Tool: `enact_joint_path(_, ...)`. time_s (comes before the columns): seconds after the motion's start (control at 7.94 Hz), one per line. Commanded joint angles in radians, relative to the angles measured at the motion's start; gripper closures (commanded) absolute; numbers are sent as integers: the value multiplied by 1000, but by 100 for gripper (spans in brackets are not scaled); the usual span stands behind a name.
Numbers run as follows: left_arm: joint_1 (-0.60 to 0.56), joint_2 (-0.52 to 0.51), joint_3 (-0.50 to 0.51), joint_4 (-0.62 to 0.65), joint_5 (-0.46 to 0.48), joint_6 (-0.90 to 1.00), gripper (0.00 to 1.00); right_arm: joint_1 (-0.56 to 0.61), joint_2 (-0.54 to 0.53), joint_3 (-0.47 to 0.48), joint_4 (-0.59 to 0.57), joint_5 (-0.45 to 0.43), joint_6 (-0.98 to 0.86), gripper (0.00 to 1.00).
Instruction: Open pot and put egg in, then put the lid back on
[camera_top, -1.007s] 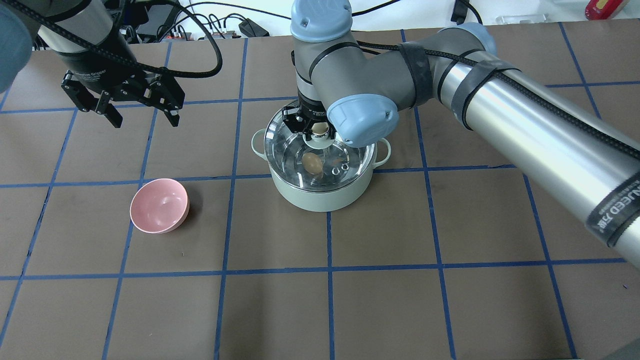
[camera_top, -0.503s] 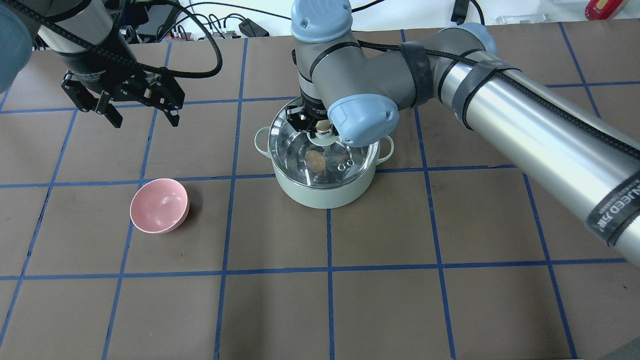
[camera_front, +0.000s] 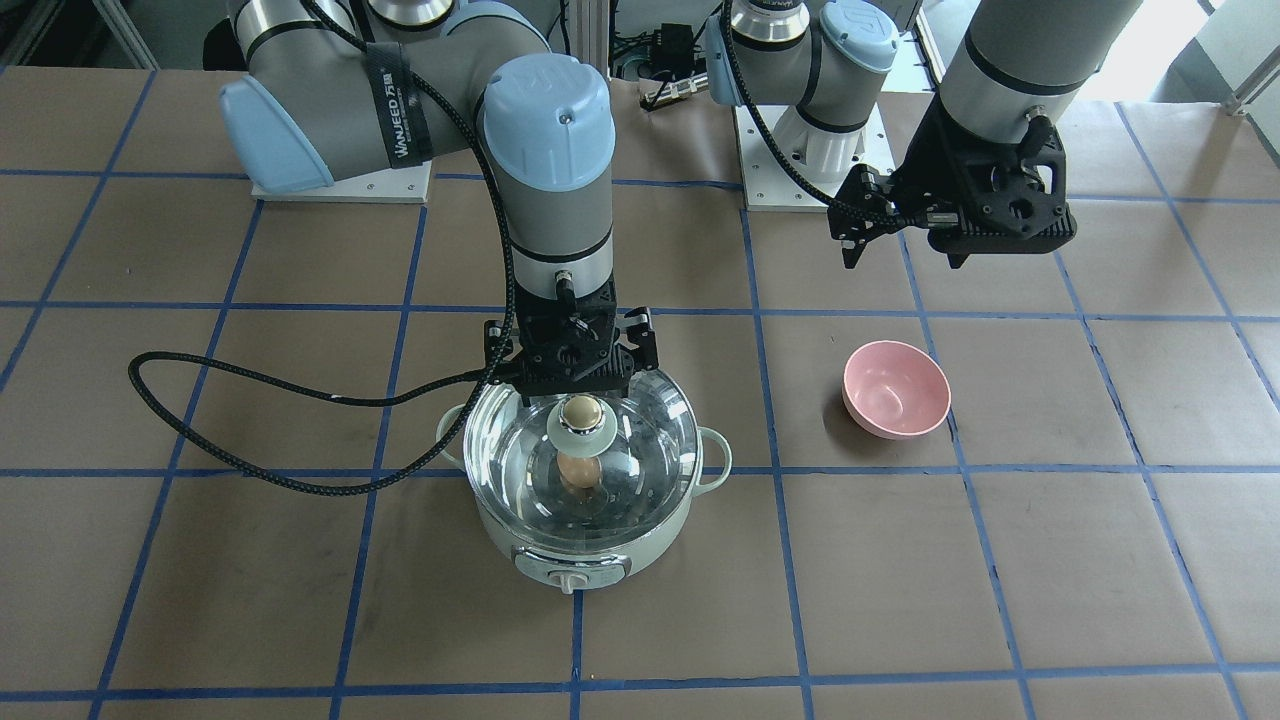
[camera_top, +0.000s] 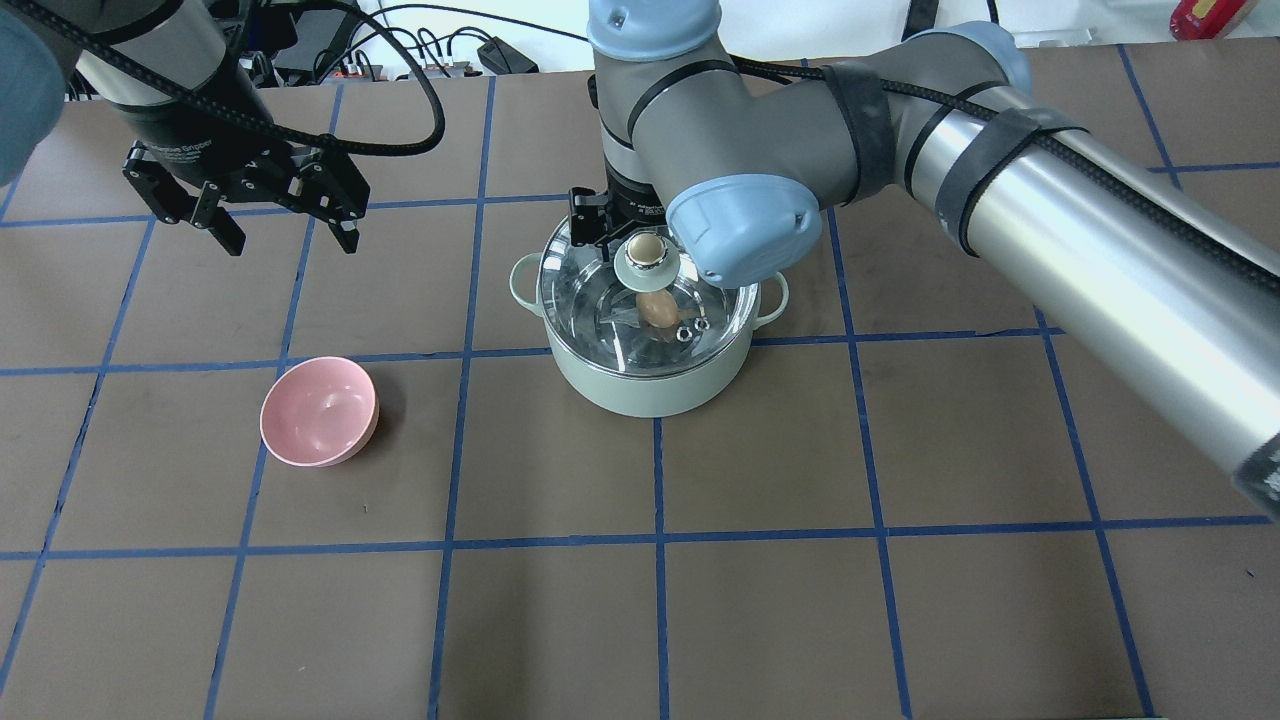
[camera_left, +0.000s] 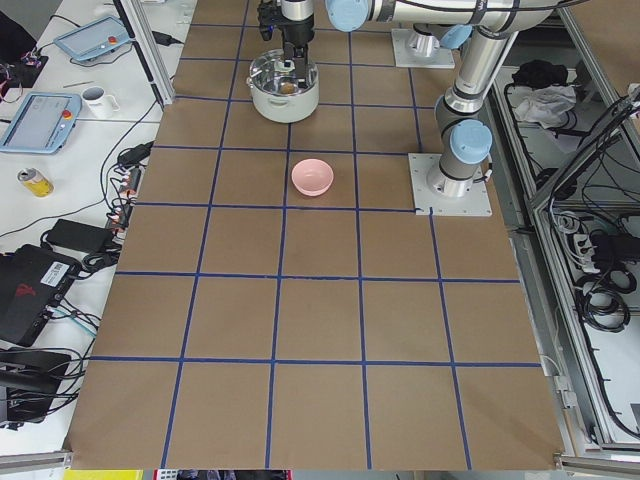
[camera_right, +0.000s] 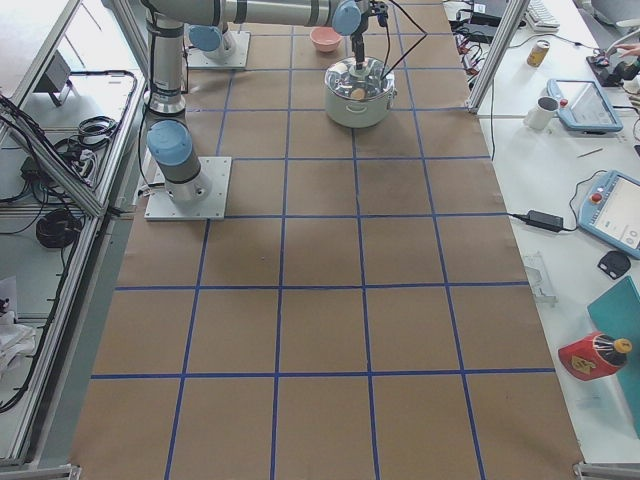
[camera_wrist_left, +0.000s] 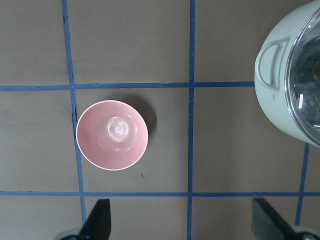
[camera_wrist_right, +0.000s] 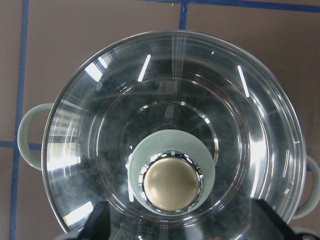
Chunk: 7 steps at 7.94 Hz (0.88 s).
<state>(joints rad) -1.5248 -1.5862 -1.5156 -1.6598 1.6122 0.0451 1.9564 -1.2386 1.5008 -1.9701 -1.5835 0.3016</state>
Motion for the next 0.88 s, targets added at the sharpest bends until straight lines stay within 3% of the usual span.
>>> enact_joint_path(0.0,0,0,0,0,0,-1,0,-71,-27,-11,13,14,13,0)
enact_joint_path(0.25,0,0,0,0,0,-1,0,-189,-74,-13,22,11,1,0)
enact_joint_path(0.76,0,0,0,0,0,1,0,-332,-171,-11,198,-7,-104,0)
